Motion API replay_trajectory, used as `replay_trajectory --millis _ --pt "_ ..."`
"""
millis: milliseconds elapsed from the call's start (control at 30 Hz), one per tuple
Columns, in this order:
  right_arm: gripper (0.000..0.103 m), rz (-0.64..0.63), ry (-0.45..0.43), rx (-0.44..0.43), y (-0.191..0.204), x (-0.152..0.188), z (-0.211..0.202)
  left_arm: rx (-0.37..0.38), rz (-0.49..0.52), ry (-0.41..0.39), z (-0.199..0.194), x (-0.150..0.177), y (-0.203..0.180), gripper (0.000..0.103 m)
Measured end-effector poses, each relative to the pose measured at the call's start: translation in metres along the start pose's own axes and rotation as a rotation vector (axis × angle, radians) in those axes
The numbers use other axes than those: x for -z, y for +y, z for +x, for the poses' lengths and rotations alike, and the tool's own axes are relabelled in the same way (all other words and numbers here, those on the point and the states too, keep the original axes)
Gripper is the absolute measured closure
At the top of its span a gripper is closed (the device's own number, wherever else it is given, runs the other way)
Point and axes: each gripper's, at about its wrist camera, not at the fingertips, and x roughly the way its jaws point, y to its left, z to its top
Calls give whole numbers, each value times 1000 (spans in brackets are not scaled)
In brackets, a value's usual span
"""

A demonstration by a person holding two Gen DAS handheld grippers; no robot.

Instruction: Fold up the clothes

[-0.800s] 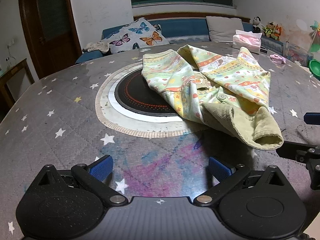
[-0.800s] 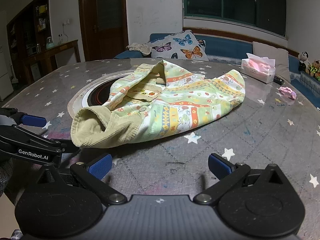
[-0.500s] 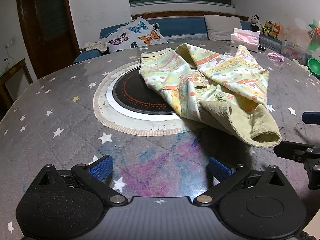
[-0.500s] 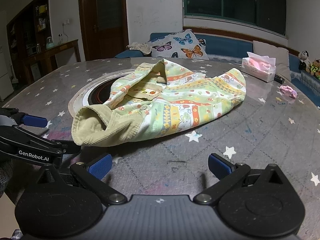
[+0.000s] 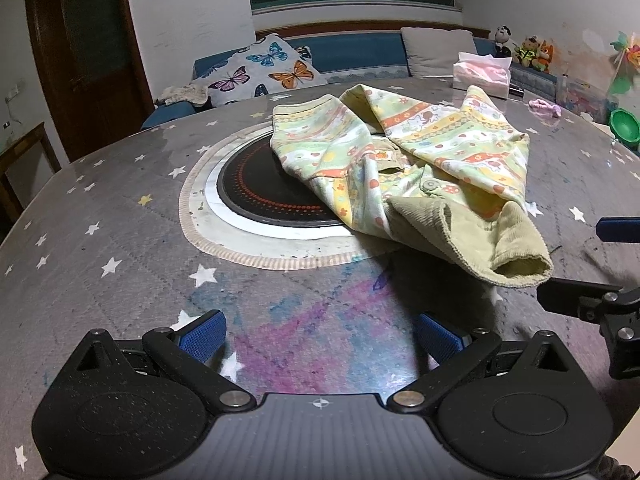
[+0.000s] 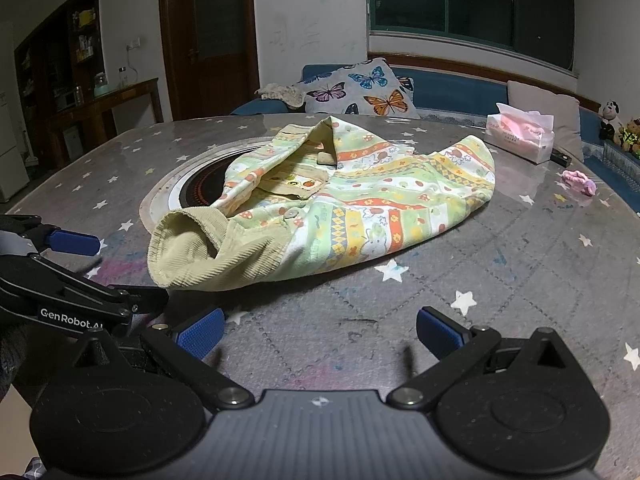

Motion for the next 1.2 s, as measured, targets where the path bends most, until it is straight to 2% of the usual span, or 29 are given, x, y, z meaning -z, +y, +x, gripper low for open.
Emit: replay_trajectory --millis 1200 --pt "0 8 9 -4 -4 -3 7 -6 12 8 7 -7 0 0"
